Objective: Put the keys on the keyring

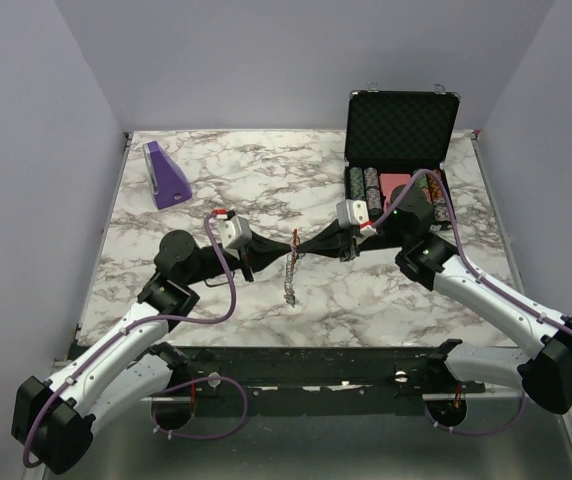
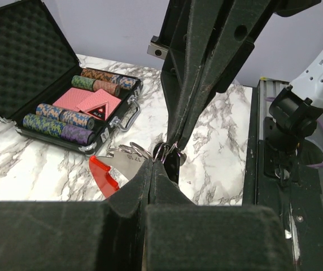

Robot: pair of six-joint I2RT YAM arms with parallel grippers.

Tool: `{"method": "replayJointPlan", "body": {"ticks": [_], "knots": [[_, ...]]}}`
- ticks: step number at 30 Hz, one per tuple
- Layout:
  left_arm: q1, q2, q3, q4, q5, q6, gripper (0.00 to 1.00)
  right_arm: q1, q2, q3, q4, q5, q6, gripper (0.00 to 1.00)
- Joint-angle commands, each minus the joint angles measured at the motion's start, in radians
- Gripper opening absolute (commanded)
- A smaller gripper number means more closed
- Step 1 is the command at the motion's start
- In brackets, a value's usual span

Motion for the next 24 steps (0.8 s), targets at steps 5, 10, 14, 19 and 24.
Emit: {"method": "replayJointPlan", "body": {"ticks": [5, 10, 14, 19, 24], "knots": [[0.037, -0.006, 0.006, 0.125, -0.010, -0.080, 0.00, 0.008, -0.026, 0.022, -0.070, -0.021, -0.046, 0.00], [0.060, -0.009, -0.024, 0.208, 0.017, -0.147, 0.00, 0.006, -0.025, 0.019, -0.084, -0.008, -0.054, 0.00], [0.092, -0.009, -0.063, 0.317, 0.036, -0.245, 0.00, 0.006, -0.026, 0.010, -0.090, -0.009, -0.051, 0.00], [0.107, -0.003, -0.105, 0.420, 0.045, -0.325, 0.00, 0.005, -0.022, 0.003, -0.078, -0.023, -0.030, 0.00], [0.107, 0.008, -0.120, 0.472, 0.043, -0.364, 0.00, 0.006, -0.018, -0.001, -0.081, -0.049, -0.016, 0.00]]}}
